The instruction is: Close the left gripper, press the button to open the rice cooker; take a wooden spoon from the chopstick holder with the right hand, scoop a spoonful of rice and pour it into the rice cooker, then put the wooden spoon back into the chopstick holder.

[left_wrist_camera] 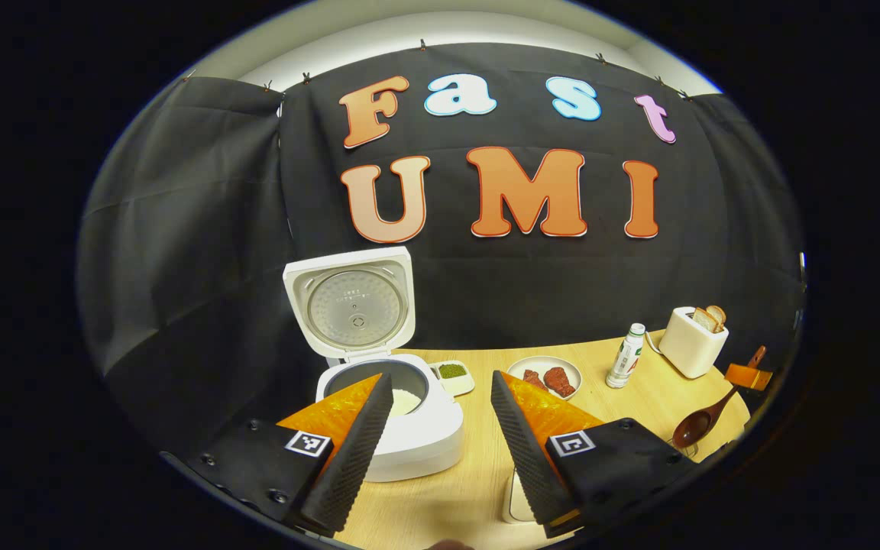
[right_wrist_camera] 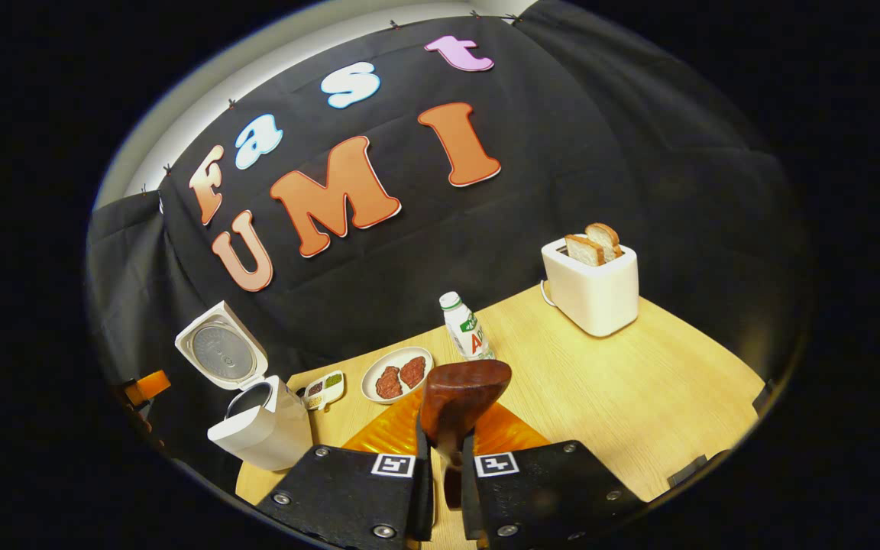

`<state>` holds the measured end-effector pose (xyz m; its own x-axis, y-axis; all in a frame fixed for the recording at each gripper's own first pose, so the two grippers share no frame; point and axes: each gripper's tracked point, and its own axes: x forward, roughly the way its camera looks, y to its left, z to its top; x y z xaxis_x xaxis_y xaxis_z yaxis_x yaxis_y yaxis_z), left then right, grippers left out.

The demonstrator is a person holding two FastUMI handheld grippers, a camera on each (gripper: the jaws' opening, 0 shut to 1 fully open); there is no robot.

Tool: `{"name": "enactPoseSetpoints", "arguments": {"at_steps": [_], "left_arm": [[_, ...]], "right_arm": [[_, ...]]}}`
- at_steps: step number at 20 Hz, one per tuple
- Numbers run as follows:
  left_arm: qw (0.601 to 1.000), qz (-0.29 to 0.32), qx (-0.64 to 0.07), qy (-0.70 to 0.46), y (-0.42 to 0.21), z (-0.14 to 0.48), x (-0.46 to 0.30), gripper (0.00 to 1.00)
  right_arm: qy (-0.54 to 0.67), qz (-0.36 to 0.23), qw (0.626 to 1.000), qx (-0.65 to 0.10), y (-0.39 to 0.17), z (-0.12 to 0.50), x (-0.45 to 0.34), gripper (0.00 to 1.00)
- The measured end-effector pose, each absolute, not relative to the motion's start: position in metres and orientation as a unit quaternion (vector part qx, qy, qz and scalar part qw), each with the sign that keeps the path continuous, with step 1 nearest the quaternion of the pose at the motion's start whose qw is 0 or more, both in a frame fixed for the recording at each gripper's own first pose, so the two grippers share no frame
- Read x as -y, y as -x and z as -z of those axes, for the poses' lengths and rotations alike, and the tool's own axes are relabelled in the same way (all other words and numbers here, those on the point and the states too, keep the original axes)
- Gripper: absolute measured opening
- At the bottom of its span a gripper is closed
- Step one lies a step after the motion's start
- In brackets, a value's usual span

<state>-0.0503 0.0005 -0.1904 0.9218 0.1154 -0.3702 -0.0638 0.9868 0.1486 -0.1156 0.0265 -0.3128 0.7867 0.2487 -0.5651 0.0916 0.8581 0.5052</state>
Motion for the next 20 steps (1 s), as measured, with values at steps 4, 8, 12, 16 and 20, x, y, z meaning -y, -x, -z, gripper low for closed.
{"name": "enactPoseSetpoints", "arguments": {"at_steps": [4,8,12,16,20], "left_arm": [[0.978,-0.052,-0.187,-0.078,0.043,0.182,0.003,0.89],[0.978,-0.058,-0.182,-0.086,0.040,0.174,0.001,0.89],[0.978,-0.068,-0.177,-0.086,0.037,0.166,-0.009,0.90],[0.979,-0.081,-0.169,-0.079,0.029,0.159,-0.024,0.90],[0.980,-0.100,-0.158,-0.073,0.013,0.147,-0.048,0.89]], "right_arm": [[-0.258,-0.033,0.904,-0.338,0.131,0.344,-0.020,0.16],[-0.273,-0.028,0.896,-0.348,0.140,0.367,-0.023,0.17],[-0.290,-0.027,0.889,-0.353,0.143,0.384,-0.029,0.20],[-0.320,-0.018,0.882,-0.346,0.142,0.387,-0.025,0.26],[-0.312,-0.008,0.884,-0.347,0.141,0.384,-0.017,0.36]]}}
